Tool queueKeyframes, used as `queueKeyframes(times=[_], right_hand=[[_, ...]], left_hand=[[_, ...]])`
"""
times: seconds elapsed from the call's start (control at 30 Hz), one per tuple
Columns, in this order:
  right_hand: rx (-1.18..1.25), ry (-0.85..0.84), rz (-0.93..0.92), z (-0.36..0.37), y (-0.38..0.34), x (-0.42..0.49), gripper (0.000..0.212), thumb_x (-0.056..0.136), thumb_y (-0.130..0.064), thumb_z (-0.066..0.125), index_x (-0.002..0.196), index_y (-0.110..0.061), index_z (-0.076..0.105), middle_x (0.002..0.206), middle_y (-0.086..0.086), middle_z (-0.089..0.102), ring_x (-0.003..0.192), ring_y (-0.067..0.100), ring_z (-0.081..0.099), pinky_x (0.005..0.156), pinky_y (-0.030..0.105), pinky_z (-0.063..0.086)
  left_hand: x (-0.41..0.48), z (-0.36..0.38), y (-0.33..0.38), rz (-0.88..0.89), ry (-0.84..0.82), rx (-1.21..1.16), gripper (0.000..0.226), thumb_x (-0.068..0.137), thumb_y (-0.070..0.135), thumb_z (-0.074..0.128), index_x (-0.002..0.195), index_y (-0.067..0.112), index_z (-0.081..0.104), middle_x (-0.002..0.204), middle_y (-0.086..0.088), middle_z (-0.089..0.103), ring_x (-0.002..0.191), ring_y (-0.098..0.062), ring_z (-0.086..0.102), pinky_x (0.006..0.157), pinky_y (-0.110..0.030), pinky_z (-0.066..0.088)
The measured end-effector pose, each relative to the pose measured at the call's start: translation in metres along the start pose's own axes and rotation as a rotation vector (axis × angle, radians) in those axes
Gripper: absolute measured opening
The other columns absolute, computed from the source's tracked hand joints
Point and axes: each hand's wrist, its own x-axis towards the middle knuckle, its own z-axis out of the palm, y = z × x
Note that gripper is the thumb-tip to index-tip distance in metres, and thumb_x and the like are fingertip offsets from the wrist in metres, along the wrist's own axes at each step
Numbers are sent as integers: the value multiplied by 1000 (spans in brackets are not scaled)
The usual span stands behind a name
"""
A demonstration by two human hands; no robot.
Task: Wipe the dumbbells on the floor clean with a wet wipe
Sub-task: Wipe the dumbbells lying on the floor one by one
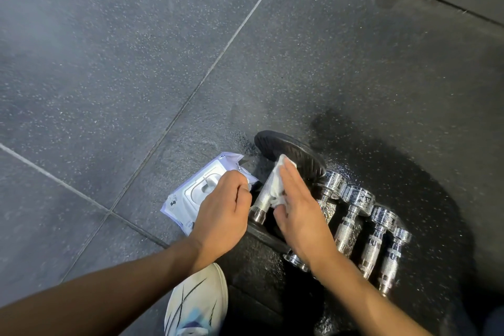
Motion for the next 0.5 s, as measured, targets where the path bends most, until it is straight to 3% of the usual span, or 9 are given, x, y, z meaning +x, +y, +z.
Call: queueKeyframes(times=[0.07,0.13,0.17,0.27,0.33,0.43,0.5], right_hand=[[255,97,158,1,-10,-5,63,97,-1,55,154,-23,39,156,-8,46,138,-2,46,115,24,40],[475,99,352,-2,-21,-1,44,99,-3,55,134,-29,55,109,-20,73,105,-7,66,95,16,52],[614,82,452,-2,-23,3,42,98,1,52,128,-28,60,99,-20,75,98,-5,69,92,16,53],[1211,123,651,0,-11,14,58,78,13,42,131,-3,62,117,11,73,115,31,66,113,45,45],[1496,114,740,0,-5,19,68,69,11,36,134,9,56,120,22,63,114,38,56,118,48,33],[1622,138,824,-1,-2,31,61,74,16,32,130,14,55,119,26,59,109,37,54,119,46,30],[1667,225,859,0,-4,42,45,78,19,33,112,10,60,108,23,59,100,35,57,121,47,32]], left_hand=[[-1,0,0,5,3,-6,16,100,35,33,86,34,39,81,10,47,73,-8,49,64,-33,31],[-1,0,1,9,7,-10,16,100,33,34,86,33,40,80,10,47,73,-8,49,64,-32,30],[-1,0,1,10,3,-8,16,100,33,34,85,33,40,80,10,47,73,-8,49,63,-32,30],[0,0,-1,7,3,-18,18,100,34,32,83,34,38,80,9,46,72,-8,49,63,-33,31],[0,0,-2,11,10,-13,18,100,36,31,84,34,38,81,10,46,74,-7,49,64,-33,31],[0,2,-2,16,11,1,17,100,34,32,84,32,39,81,10,46,75,-7,49,65,-36,33],[1,2,-2,19,16,2,18,102,32,34,84,31,39,80,10,45,74,-8,48,64,-36,34]])
